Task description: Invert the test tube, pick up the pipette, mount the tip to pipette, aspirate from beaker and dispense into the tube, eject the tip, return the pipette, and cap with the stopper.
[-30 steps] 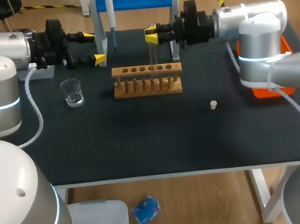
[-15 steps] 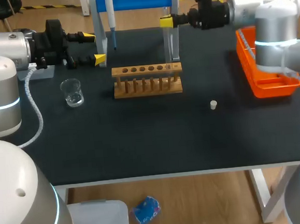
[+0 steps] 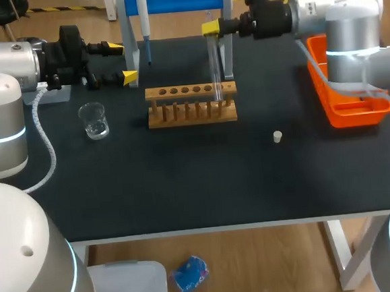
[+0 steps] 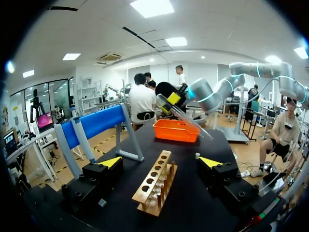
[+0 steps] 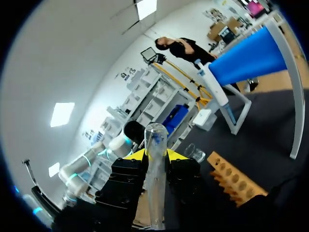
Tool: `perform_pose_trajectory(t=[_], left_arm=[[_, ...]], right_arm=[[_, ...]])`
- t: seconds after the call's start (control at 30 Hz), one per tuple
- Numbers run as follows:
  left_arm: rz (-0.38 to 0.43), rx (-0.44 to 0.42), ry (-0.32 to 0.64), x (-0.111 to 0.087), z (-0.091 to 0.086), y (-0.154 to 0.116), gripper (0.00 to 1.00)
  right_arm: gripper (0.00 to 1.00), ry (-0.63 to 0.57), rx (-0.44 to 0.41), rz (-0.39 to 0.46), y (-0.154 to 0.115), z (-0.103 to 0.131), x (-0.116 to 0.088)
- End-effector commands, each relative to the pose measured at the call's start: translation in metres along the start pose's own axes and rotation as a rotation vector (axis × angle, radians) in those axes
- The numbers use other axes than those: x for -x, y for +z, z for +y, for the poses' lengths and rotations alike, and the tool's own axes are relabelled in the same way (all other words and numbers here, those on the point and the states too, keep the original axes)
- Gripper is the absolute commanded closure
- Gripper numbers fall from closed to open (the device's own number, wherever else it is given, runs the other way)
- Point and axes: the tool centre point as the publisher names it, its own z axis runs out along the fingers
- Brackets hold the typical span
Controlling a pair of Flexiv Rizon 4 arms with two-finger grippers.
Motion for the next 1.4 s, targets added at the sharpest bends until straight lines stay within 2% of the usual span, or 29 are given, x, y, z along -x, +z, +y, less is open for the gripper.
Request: perform_pose_trajectory(t=[0.03,0.07,0.2,0.3,0.37,0.43,0.73,0.93,1.4], left_arm=[[-0.001,-0.003,0.002,0.0,0.001,0.0,0.0],[-0.001,-0.003,0.002,0.0,0.001,0.0,0.0],[-0.001,-0.003,0.002,0.0,0.001,0.0,0.0],[-0.001,-0.003,0.002,0.0,0.001,0.0,0.0],[-0.001,-0.003,0.002,0.0,0.001,0.0,0.0],[-0.001,-0.003,0.002,0.0,0.001,0.0,0.0],[-0.001,-0.003,0.002,0.0,0.001,0.0,0.0],[-0.001,-0.003,0.002,0.0,0.001,0.0,0.0],[-0.001,-0.003,0.002,0.0,0.001,0.0,0.0]], right_arm=[[1.0,0.477,-0.015,0.076,-0.003,0.002,0.004],[1.0,0.58,-0.03,0.121,-0.003,0.003,0.004],[1.0,0.679,-0.046,0.147,-0.005,0.006,0.007],[1.0,0.687,-0.08,0.147,-0.004,0.005,0.01],[1.0,0.785,-0.074,0.187,-0.004,0.003,0.012],[1.0,0.727,-0.087,0.132,-0.002,0.003,0.015],[1.0,0.706,-0.095,0.108,0.004,-0.003,0.023],[1.0,0.629,-0.092,0.075,0.004,-0.002,0.023],[1.0,0.615,-0.076,0.074,0.006,-0.002,0.024]])
